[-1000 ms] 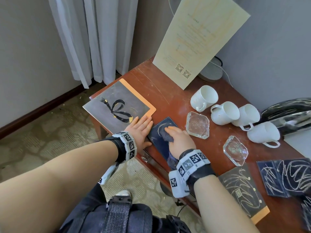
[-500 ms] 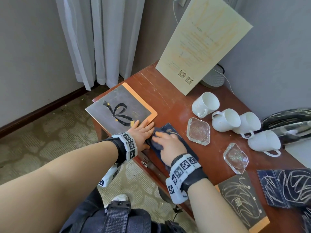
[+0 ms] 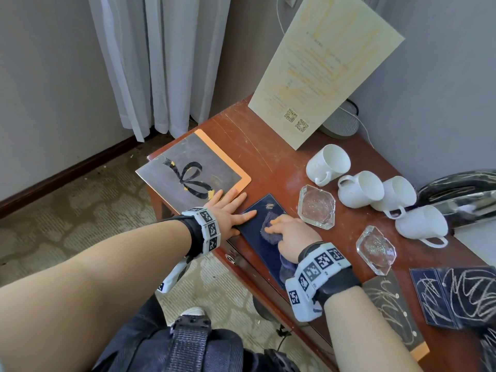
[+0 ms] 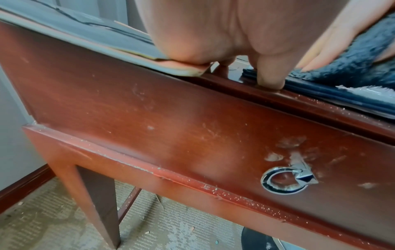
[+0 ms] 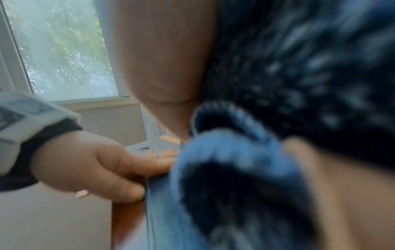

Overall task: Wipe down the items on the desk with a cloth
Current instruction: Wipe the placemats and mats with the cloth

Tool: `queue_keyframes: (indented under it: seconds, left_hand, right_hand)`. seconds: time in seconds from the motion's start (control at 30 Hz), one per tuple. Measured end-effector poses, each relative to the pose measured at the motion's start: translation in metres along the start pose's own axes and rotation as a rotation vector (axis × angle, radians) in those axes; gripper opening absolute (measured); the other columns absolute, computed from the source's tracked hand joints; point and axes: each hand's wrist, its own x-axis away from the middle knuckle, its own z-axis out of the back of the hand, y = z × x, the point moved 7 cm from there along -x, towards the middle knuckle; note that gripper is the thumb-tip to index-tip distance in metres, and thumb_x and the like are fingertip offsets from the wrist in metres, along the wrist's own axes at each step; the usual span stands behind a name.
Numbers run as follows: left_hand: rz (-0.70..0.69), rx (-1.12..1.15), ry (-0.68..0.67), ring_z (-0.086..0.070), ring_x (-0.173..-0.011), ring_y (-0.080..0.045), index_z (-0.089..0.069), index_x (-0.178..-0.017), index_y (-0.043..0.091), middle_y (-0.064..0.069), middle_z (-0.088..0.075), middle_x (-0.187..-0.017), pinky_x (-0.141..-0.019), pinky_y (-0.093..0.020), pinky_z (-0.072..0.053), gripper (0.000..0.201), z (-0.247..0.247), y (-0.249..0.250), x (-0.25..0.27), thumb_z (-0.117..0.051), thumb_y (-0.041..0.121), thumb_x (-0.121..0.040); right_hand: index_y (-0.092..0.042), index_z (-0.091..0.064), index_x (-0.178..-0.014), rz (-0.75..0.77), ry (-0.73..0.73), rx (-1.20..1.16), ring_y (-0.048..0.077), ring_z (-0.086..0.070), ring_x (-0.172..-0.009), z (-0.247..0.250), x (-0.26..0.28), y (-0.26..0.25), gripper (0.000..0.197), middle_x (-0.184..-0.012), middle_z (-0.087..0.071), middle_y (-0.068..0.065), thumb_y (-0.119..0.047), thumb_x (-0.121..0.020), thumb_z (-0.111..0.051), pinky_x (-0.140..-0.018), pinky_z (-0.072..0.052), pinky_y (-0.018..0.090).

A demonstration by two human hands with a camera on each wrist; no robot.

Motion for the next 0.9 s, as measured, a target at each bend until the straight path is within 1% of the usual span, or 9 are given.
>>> queue_keyframes:
  seconds: [0.07, 0.13, 0.23, 0.3, 0.43, 0.6, 0.73, 0.8, 0.9]
  left_hand:
    - [-0.007, 0.006, 0.003, 0.025, -0.14, -0.027, 0.009, -0.145, 0.041, -0.004, 0.025, -0.154, -0.113, -0.046, 0.012, 0.06, 0.001, 0.001, 0.001, -0.031, 0.04, -0.1]
    - [-0.011, 0.02, -0.005, 0.025, -0.14, -0.026, 0.008, -0.146, 0.041, -0.004, 0.025, -0.154, -0.113, -0.045, 0.012, 0.06, 0.002, 0.001, 0.001, -0.031, 0.038, -0.1]
    - [-0.009, 0.036, -0.008, 0.025, -0.14, -0.025, 0.006, -0.146, 0.042, -0.003, 0.025, -0.154, -0.113, -0.045, 0.013, 0.059, 0.003, 0.0, 0.001, -0.032, 0.037, -0.1]
    - [-0.01, 0.043, -0.003, 0.025, -0.141, -0.025, 0.006, -0.145, 0.043, -0.002, 0.024, -0.154, -0.113, -0.045, 0.013, 0.059, 0.002, 0.0, 0.001, -0.032, 0.038, -0.1]
    - [-0.004, 0.048, -0.008, 0.024, -0.141, -0.025, 0.004, -0.146, 0.043, -0.002, 0.024, -0.154, -0.113, -0.045, 0.013, 0.059, 0.002, 0.001, 0.002, -0.032, 0.038, -0.1]
    - [-0.004, 0.047, -0.017, 0.024, -0.141, -0.026, 0.005, -0.146, 0.043, -0.003, 0.024, -0.154, -0.114, -0.045, 0.012, 0.059, 0.002, 0.0, 0.001, -0.032, 0.036, -0.1]
    - [0.015, 0.026, -0.042, 0.025, -0.14, -0.025, 0.008, -0.145, 0.043, -0.002, 0.026, -0.153, -0.113, -0.045, 0.013, 0.059, 0.0, -0.001, -0.002, -0.031, 0.038, -0.1]
    - [0.019, 0.027, -0.047, 0.025, -0.14, -0.025, 0.008, -0.145, 0.043, -0.002, 0.026, -0.153, -0.113, -0.045, 0.012, 0.06, 0.001, 0.0, -0.002, -0.031, 0.038, -0.1]
    - [0.011, 0.038, -0.04, 0.025, -0.14, -0.025, 0.008, -0.145, 0.043, -0.003, 0.025, -0.154, -0.113, -0.044, 0.012, 0.059, 0.001, -0.001, 0.0, -0.031, 0.036, -0.101]
  right_hand:
    - [-0.028, -0.043, -0.139, -0.049, 0.045, -0.021, 0.024, -0.031, -0.131, 0.009, -0.006, 0.003, 0.057, -0.147, -0.03, -0.006, -0.001, -0.088, -0.04, -0.107, -0.033, 0.034]
    - [-0.028, -0.037, -0.142, -0.139, 0.161, -0.054, 0.025, -0.029, -0.129, 0.016, -0.012, 0.003, 0.059, -0.148, -0.026, -0.007, -0.002, -0.089, -0.041, -0.1, -0.039, 0.033]
    - [-0.027, -0.029, -0.145, -0.191, 0.23, -0.016, 0.025, -0.029, -0.126, 0.02, -0.016, -0.009, 0.06, -0.148, -0.022, -0.006, -0.004, -0.091, -0.039, -0.092, -0.044, 0.032]
    - [-0.027, -0.025, -0.147, -0.124, 0.205, 0.068, 0.026, -0.028, -0.126, 0.02, -0.016, -0.017, 0.06, -0.15, -0.02, -0.005, -0.005, -0.092, -0.038, -0.096, -0.042, 0.033]
    - [-0.031, -0.028, -0.145, 0.049, -0.054, 0.069, 0.025, -0.023, -0.133, 0.012, -0.021, -0.011, 0.061, -0.152, -0.018, -0.004, -0.003, -0.092, -0.04, -0.108, -0.028, 0.031]
    - [-0.029, -0.015, -0.149, -0.107, 0.064, 0.127, 0.027, -0.026, -0.129, 0.024, -0.026, 0.002, 0.069, -0.154, -0.012, -0.006, -0.001, -0.09, -0.038, -0.101, -0.039, 0.035]
    - [-0.03, -0.01, -0.149, 0.029, 0.098, 0.261, 0.029, -0.028, -0.125, 0.017, -0.016, -0.021, 0.072, -0.155, -0.007, -0.008, -0.002, -0.09, -0.039, -0.092, -0.043, 0.035]
    - [-0.032, -0.01, -0.149, 0.037, 0.06, 0.248, 0.029, -0.026, -0.127, 0.007, -0.011, -0.015, 0.073, -0.156, -0.006, -0.011, -0.001, -0.089, -0.038, -0.095, -0.042, 0.035]
    - [-0.034, -0.013, -0.148, -0.074, 0.001, 0.129, 0.027, -0.022, -0.131, -0.009, 0.002, 0.011, 0.072, -0.154, -0.007, -0.012, -0.002, -0.089, -0.039, -0.101, -0.038, 0.033]
